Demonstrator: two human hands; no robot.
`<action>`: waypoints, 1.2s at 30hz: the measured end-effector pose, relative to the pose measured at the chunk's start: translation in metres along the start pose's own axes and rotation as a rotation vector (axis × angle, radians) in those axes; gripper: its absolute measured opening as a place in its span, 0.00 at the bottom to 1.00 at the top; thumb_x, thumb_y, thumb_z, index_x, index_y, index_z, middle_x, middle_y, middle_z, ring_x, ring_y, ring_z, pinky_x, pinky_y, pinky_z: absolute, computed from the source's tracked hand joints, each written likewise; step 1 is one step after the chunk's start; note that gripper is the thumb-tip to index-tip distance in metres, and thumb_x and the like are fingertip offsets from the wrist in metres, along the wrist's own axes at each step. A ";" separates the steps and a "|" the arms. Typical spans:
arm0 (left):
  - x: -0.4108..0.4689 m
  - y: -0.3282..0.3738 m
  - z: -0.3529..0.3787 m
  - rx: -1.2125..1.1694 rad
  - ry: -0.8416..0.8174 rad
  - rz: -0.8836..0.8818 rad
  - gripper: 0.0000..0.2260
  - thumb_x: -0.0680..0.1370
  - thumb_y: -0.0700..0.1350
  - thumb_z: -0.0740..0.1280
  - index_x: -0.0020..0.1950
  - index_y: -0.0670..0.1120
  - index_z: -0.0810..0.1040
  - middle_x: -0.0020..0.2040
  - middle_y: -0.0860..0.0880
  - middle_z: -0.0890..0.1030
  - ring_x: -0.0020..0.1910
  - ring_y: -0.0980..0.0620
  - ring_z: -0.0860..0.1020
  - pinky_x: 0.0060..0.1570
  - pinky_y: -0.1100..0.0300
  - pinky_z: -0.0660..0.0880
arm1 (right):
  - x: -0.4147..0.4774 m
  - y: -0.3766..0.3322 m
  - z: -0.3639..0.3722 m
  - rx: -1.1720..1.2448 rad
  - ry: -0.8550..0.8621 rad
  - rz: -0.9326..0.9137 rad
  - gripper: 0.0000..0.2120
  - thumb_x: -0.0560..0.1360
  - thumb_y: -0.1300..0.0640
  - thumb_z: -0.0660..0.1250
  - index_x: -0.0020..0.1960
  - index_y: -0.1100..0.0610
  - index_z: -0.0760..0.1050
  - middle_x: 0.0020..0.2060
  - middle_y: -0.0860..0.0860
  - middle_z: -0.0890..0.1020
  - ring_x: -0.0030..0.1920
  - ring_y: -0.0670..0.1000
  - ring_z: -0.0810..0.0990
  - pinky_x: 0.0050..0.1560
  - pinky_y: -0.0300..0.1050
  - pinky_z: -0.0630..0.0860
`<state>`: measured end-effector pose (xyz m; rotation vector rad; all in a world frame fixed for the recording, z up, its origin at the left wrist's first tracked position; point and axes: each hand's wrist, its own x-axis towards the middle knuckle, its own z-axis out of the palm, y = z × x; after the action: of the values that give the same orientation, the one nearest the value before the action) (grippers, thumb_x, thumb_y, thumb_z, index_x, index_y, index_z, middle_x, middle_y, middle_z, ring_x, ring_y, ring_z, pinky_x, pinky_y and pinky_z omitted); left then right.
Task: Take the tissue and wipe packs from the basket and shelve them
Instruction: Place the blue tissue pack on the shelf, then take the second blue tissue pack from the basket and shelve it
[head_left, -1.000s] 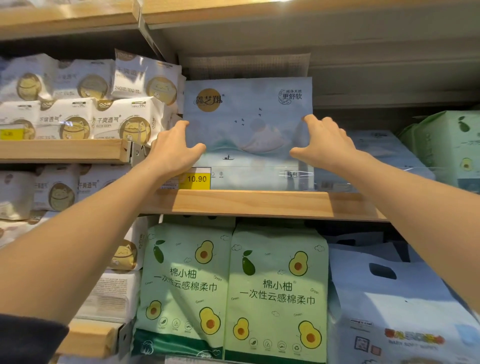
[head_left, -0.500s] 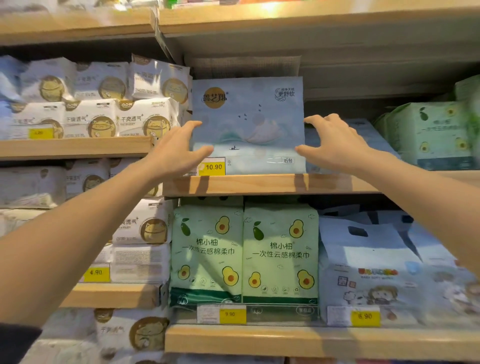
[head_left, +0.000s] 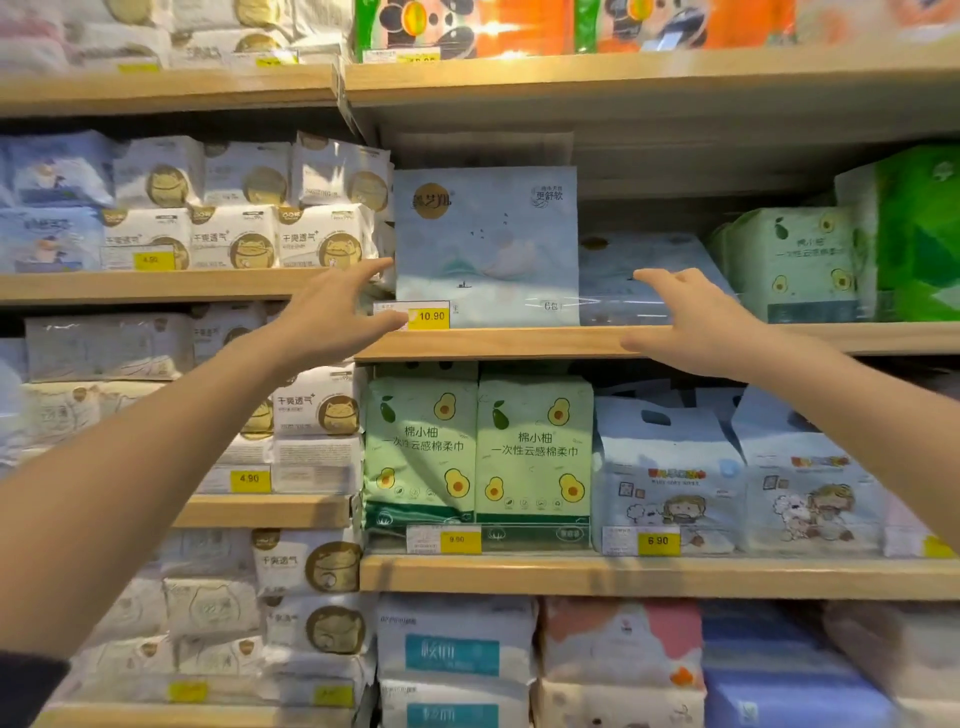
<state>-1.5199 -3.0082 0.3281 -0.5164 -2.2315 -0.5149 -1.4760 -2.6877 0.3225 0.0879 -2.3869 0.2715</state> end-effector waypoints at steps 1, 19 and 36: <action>-0.008 0.002 -0.003 -0.009 -0.006 -0.008 0.30 0.74 0.54 0.66 0.74 0.52 0.59 0.72 0.44 0.65 0.70 0.43 0.64 0.67 0.43 0.64 | -0.008 0.002 -0.004 0.018 -0.005 0.001 0.36 0.72 0.47 0.66 0.74 0.49 0.52 0.71 0.57 0.60 0.65 0.60 0.67 0.61 0.56 0.68; -0.280 0.049 0.057 -0.151 -0.470 -0.294 0.34 0.73 0.52 0.68 0.75 0.50 0.57 0.74 0.45 0.63 0.71 0.44 0.64 0.66 0.49 0.65 | -0.276 0.035 0.080 0.322 -0.423 -0.016 0.39 0.69 0.49 0.70 0.74 0.54 0.55 0.67 0.61 0.66 0.66 0.60 0.66 0.65 0.53 0.65; -0.534 -0.015 0.100 -0.274 -0.899 -0.430 0.35 0.72 0.56 0.68 0.75 0.53 0.55 0.75 0.47 0.61 0.71 0.45 0.64 0.65 0.46 0.67 | -0.513 -0.015 0.161 0.400 -0.769 0.310 0.39 0.71 0.51 0.69 0.75 0.53 0.51 0.71 0.59 0.63 0.69 0.58 0.64 0.65 0.48 0.63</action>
<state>-1.2565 -3.0767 -0.1427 -0.4512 -3.1883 -0.9566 -1.2019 -2.7440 -0.1363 0.0019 -3.0632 1.0155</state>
